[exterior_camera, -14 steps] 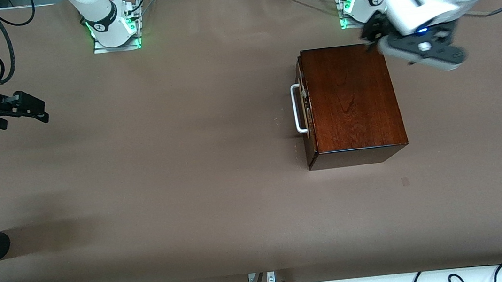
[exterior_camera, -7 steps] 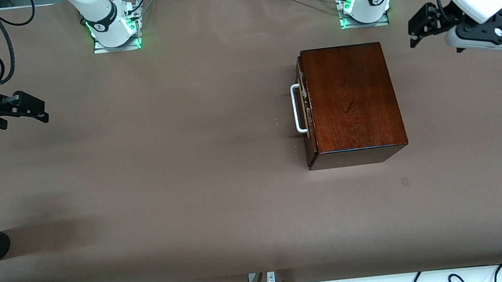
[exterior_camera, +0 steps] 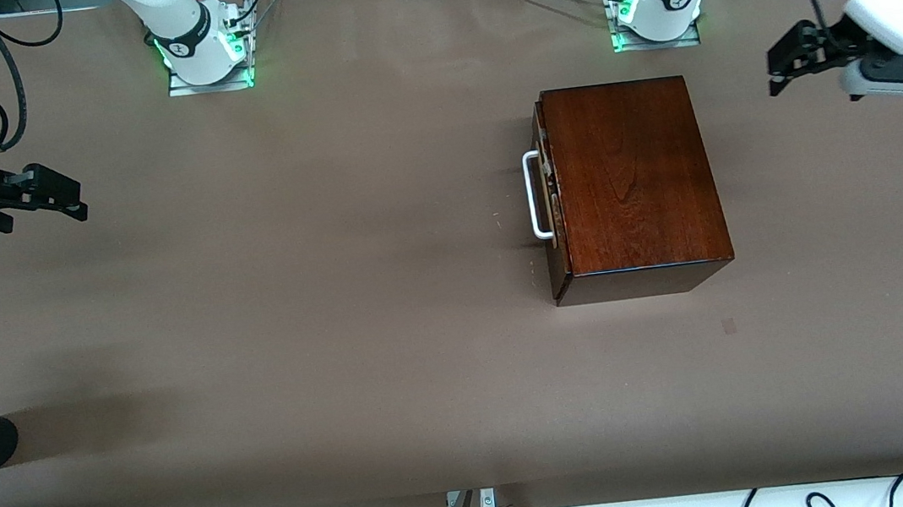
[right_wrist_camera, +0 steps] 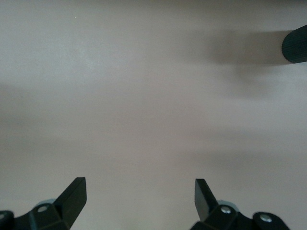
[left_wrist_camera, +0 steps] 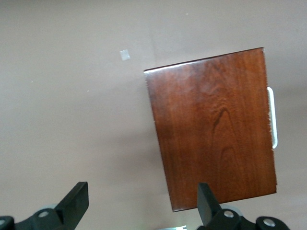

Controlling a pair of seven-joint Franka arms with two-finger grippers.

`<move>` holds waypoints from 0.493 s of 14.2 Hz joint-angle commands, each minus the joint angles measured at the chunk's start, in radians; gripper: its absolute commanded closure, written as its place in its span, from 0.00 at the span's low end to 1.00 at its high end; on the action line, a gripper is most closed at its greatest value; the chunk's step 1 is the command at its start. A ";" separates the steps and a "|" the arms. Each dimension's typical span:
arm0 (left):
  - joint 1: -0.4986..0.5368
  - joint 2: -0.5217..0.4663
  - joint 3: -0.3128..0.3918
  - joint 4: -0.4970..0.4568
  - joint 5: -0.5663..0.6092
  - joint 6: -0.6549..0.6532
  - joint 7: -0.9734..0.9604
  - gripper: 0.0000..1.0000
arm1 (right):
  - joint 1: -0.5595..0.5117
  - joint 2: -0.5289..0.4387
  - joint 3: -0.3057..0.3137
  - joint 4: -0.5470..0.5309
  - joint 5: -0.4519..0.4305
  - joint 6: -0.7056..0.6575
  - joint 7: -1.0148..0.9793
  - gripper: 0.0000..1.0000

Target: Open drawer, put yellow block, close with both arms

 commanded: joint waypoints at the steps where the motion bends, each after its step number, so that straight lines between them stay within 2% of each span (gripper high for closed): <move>1: -0.116 -0.035 0.127 -0.040 -0.020 0.019 0.022 0.00 | -0.012 -0.012 0.015 -0.001 -0.015 0.004 -0.003 0.00; 7: -0.116 -0.018 0.137 -0.036 -0.020 0.025 0.000 0.00 | -0.010 -0.012 0.015 -0.001 -0.015 0.004 -0.003 0.00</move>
